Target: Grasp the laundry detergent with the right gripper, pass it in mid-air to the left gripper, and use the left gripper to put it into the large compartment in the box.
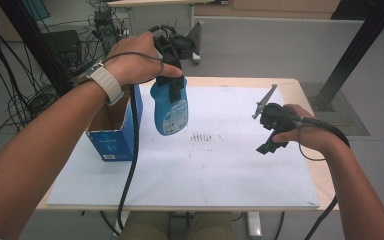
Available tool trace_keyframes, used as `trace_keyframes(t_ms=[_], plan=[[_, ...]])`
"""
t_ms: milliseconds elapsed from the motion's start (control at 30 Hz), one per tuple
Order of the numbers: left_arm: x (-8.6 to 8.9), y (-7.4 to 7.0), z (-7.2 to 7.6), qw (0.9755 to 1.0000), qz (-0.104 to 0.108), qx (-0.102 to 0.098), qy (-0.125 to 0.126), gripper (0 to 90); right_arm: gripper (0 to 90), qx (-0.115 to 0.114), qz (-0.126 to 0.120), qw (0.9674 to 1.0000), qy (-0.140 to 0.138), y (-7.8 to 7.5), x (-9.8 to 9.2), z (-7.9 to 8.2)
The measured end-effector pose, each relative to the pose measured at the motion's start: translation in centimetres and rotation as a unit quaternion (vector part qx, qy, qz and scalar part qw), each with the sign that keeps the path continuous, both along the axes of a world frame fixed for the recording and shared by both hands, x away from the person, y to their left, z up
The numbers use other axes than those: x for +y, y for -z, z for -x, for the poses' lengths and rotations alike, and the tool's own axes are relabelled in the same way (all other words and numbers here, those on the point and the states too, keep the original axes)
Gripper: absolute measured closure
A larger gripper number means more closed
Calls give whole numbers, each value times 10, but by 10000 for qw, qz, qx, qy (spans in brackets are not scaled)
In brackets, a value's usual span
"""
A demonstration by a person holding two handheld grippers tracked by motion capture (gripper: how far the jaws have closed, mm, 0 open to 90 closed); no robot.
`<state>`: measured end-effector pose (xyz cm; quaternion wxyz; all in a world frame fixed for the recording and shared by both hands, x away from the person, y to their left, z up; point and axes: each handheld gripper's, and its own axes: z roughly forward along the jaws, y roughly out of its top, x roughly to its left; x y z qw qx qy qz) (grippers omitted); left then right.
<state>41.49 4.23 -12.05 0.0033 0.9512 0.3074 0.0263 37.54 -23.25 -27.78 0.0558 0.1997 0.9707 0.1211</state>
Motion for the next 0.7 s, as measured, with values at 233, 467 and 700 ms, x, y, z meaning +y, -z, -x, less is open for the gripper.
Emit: trace_keyframes(t_ms=[233, 467, 700], plan=[[-2, -10, -6, 9992, -86, -13, -397, 377, 118, -84, -2, 10000, -9, -5, 1, 0], [2, -20, -11, 9966, -33, 4, -826, 376, 118, -88, 12, 10000, 9, -7, -3, -1], [7, -27, -17, 9921, -3, 40, -1257, 376, 118, -82, 1, 10000, -22, -7, -7, -2]])
